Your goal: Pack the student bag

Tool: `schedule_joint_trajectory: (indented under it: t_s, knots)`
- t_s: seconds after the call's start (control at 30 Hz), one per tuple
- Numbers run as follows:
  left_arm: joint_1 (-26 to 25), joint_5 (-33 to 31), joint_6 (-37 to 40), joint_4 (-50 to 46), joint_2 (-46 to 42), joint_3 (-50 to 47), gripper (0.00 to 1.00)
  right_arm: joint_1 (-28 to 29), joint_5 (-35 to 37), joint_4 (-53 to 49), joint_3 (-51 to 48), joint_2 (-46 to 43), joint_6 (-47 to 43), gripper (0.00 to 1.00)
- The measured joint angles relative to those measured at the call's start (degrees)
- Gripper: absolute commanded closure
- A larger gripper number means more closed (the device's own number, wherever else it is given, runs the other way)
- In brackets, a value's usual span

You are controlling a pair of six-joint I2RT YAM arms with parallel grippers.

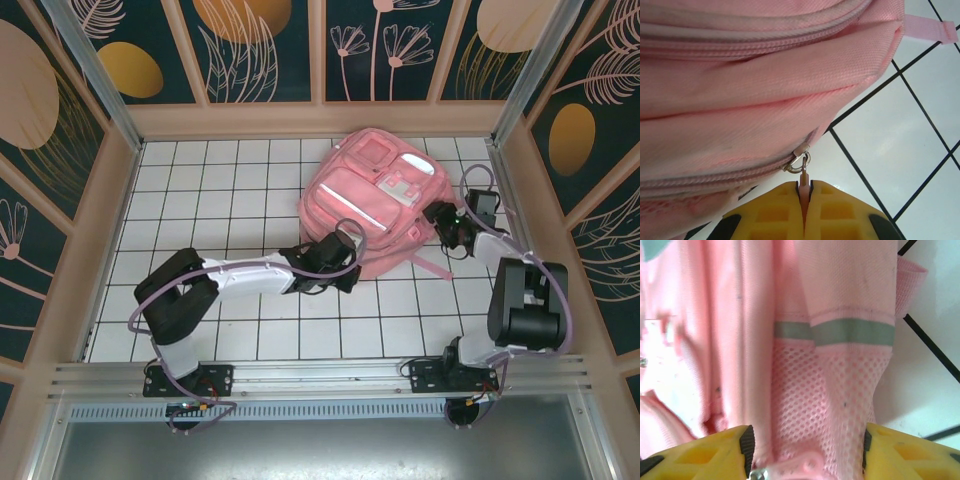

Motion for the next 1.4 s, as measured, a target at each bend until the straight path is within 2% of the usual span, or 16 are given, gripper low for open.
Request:
schedule_joint_trajectory:
  t_s: [0.17,0.3,0.4,0.5,0.7,0.73,0.83,0.9,0.93,1.2,1.4]
  knots:
    - [0.0,1.0,0.1,0.0,1.6,1.0,1.0,4.5,1.3,-4.0,-5.0,-12.2,3.7,0.34]
    - [0.0,0.9,0.1,-0.1,1.8,1.0,1.0,13.9,2.7,-5.0,-9.7,-19.0,9.7,0.35]
    - [0.0,0.3,0.1,-0.2,1.8,1.0,1.0,21.7,3.8,-4.7,-12.7,-20.4,15.5,0.36]
    - [0.0,-0.8,0.1,-0.3,1.7,0.6,1.0,26.9,4.8,-3.3,-15.5,-20.4,20.8,0.35]
    - [-0.1,-2.3,-0.2,-0.5,1.7,0.1,1.0,29.8,6.7,3.6,-17.0,-16.8,27.9,0.36]
    - [-0.1,-2.4,-0.3,-0.4,1.6,-0.1,1.0,30.2,6.7,4.7,-16.9,-15.9,28.4,0.4]
    - [-0.2,-3.8,-0.8,-0.6,1.3,-0.6,1.0,31.5,6.6,7.7,-16.2,-12.6,29.6,0.66]
    - [-0.2,-5.2,-1.3,-1.4,1.1,-0.7,1.0,32.2,6.6,8.9,-14.8,-11.3,30.0,0.92]
    - [-0.2,-6.0,-1.5,-1.8,1.0,-0.8,1.0,32.5,6.8,8.9,-14.2,-11.1,30.2,1.0]
    - [0.9,-10.8,-2.3,-4.1,-3.3,-3.6,1.0,31.7,7.7,3.1,-12.5,-12.3,28.7,1.0]
    - [7.9,-11.2,-2.0,-5.0,-8.5,-7.8,1.0,29.1,7.1,0.6,-13.1,-15.8,27.4,1.0]
